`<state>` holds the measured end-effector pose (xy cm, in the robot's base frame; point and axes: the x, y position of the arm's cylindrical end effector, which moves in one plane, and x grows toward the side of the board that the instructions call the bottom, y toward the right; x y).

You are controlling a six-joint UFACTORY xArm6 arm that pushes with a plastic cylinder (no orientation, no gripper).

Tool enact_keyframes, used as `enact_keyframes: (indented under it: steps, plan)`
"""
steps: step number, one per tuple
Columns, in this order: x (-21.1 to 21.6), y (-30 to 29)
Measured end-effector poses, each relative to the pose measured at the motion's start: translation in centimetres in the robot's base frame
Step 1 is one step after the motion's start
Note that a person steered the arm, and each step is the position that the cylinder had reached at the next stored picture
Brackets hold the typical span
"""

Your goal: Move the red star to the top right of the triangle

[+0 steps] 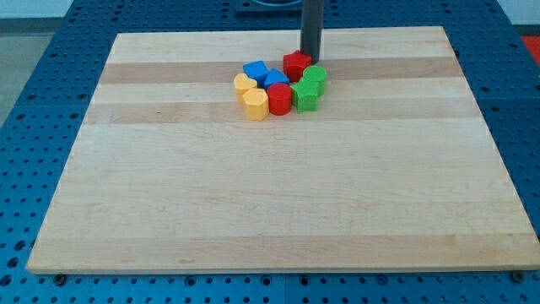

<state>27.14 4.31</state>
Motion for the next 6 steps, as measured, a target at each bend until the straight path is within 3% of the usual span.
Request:
enact_keyframes:
  steps: [6]
  plan:
    - [1.5,-0.8]
